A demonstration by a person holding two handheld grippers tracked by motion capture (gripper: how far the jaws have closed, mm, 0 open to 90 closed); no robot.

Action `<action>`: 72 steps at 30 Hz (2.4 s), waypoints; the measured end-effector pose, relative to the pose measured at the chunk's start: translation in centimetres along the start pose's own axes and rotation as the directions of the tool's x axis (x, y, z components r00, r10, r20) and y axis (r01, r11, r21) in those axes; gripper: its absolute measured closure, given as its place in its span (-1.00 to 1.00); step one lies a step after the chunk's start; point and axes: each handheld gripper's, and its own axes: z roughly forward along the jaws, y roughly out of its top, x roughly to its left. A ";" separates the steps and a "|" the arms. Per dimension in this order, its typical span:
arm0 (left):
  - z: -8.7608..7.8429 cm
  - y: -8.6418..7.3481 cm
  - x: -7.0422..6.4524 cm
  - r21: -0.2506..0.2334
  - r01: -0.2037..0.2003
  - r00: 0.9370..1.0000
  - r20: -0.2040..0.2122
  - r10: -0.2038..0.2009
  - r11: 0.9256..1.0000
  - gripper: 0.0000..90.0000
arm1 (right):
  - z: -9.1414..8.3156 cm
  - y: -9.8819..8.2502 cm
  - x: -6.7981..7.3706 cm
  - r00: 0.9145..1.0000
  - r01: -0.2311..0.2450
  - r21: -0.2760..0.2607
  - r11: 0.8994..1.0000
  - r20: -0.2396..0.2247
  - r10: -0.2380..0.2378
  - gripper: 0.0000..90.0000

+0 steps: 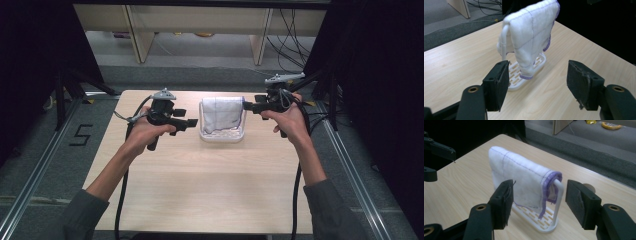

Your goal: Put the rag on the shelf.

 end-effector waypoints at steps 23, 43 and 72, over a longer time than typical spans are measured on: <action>-0.5 -3.5 -1.1 -0.009 0.014 0.999 0.030 -0.014 1.000 -0.29 | -0.6 -3.7 1.5 1.000 0.027 0.011 1.000 -0.016 -0.027 -0.20; -0.8 -6.1 -2.2 0.000 0.001 0.999 0.040 -0.001 1.000 -0.37 | -1.3 -6.7 2.3 0.999 0.004 -0.006 1.000 -0.036 -0.004 -0.29; -0.8 -13.1 -4.1 0.054 0.004 0.999 0.052 -0.007 0.999 -0.53 | 0.3 -13.0 4.7 0.994 -0.004 0.019 1.000 -0.112 0.006 -0.36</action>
